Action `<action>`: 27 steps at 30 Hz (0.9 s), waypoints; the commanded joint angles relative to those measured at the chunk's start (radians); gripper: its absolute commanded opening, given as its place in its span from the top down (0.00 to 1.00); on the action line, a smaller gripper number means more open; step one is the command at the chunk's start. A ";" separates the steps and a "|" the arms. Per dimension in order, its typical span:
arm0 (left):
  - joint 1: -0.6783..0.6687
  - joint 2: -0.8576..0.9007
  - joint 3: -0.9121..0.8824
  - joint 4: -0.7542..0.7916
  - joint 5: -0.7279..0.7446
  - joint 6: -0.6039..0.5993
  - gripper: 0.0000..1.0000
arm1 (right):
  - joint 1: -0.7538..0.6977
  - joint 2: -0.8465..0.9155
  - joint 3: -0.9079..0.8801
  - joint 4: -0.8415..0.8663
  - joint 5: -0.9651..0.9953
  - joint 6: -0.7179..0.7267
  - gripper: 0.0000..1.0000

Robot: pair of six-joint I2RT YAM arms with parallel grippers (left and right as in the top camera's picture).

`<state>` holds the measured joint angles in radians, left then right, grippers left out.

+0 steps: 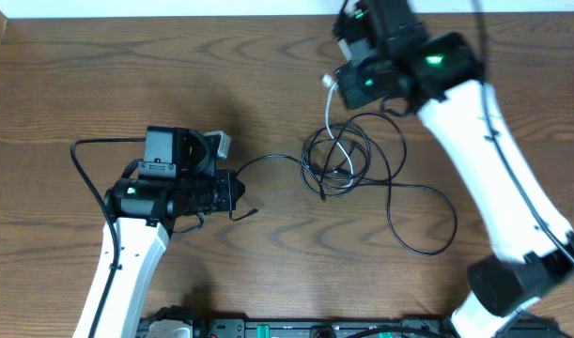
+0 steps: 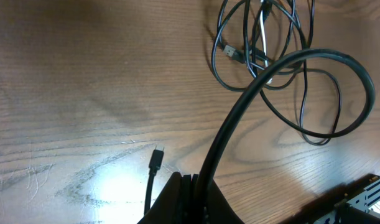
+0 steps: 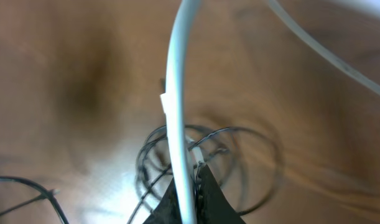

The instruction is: Untangle cables

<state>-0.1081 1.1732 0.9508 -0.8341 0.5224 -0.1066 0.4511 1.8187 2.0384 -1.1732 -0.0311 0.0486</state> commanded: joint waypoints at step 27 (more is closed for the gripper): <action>0.004 -0.004 0.002 -0.019 0.013 0.010 0.93 | -0.462 -0.434 0.060 0.116 0.233 0.040 0.99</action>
<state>-0.1081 1.1732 0.9508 -0.8429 0.5224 -0.1070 0.0147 1.3270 2.1006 -1.0412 0.2138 0.0765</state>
